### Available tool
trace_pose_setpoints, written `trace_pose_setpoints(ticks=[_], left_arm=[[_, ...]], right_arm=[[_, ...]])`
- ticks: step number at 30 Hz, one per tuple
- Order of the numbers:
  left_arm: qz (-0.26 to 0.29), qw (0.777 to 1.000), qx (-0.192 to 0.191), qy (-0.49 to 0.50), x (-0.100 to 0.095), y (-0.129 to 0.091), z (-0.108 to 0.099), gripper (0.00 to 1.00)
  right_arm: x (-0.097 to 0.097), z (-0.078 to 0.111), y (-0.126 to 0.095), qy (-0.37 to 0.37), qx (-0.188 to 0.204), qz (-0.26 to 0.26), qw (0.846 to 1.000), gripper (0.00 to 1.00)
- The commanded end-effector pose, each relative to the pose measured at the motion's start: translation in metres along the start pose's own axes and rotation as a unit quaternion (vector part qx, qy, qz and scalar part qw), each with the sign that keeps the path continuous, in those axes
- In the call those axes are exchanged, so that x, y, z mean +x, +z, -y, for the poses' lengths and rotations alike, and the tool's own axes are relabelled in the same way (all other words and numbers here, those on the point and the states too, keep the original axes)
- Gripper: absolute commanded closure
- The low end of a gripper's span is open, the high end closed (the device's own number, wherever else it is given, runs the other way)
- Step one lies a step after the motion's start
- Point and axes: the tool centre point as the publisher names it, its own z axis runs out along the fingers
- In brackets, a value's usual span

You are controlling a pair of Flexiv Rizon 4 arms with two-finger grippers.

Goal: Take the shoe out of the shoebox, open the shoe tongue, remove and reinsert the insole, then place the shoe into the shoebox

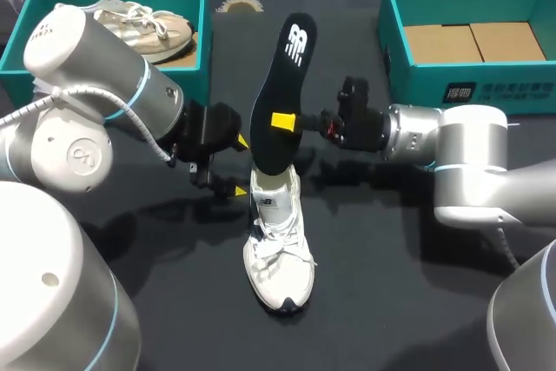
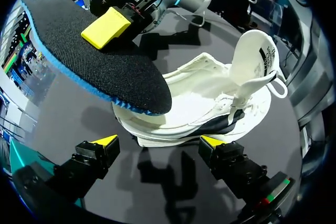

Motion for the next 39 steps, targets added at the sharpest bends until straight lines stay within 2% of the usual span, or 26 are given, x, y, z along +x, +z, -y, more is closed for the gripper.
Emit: trace_pose_setpoints(ticks=[1,39], left_arm=[[0.001,1.0,0.0,0.0,0.001,0.001,0.0,0.0],[0.001,1.0,0.0,0.0,0.001,0.001,0.0,0.0]], right_arm=[[-0.001,0.001,-0.001,-0.003,0.001,-0.003,1.0,1.0],[0.004,0.021,-0.001,-0.001,0.04,0.005,0.999,1.0]])
